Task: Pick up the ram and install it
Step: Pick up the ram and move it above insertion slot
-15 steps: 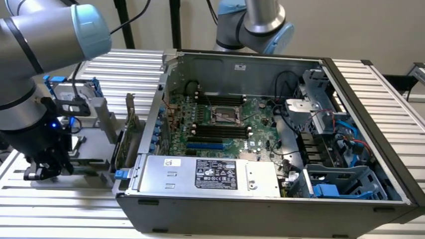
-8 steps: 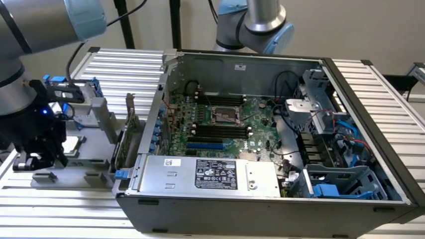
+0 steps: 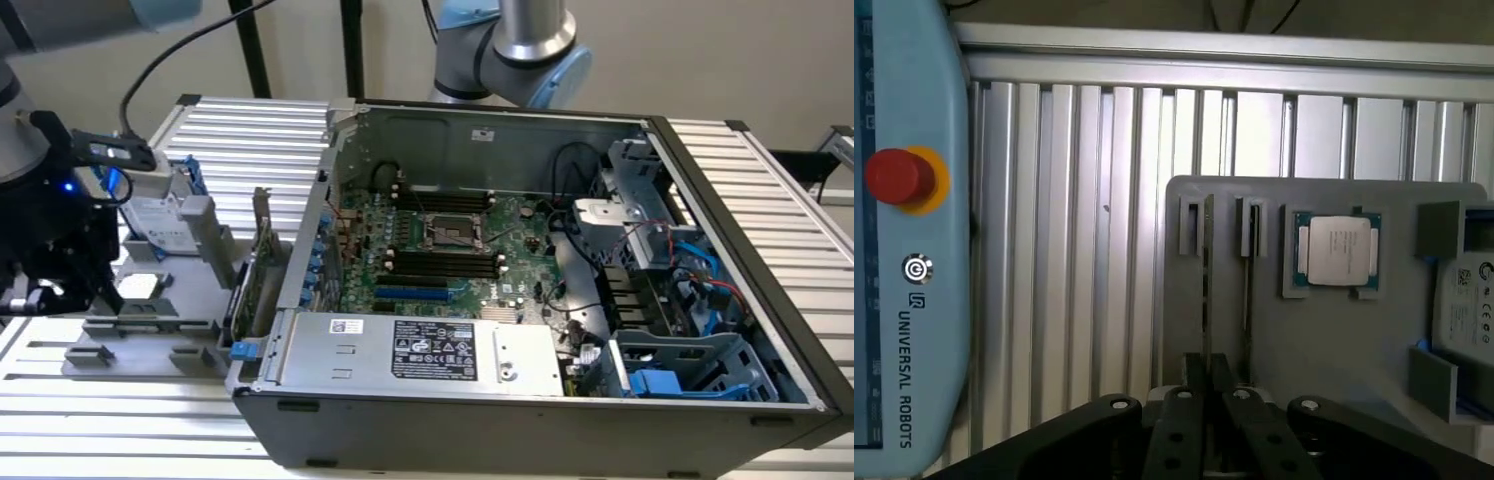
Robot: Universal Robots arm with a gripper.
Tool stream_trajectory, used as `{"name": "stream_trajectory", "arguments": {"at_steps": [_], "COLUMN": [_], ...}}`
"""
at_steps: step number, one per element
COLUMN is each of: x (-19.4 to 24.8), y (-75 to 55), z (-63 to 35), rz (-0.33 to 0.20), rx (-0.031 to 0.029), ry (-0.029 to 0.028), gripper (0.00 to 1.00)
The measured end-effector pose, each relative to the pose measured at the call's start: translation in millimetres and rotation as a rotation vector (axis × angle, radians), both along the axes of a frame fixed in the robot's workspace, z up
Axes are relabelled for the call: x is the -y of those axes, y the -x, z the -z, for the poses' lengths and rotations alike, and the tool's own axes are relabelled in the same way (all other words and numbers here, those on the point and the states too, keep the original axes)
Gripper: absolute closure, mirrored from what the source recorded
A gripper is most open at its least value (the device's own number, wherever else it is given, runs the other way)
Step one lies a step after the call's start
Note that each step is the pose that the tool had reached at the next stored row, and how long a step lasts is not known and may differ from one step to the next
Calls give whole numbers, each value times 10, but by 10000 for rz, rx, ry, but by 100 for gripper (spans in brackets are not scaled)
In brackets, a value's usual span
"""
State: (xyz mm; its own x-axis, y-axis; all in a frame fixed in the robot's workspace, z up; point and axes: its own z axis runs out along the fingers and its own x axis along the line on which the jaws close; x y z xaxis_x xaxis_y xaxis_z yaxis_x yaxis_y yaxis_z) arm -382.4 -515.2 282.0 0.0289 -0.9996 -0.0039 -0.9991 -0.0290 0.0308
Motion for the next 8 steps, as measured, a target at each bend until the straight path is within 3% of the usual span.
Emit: {"name": "stream_trajectory", "arguments": {"at_steps": [8], "x": [-44], "y": [-152], "z": [-361], "rz": [-6], "rx": [-1], "ry": [1], "gripper": [86]}}
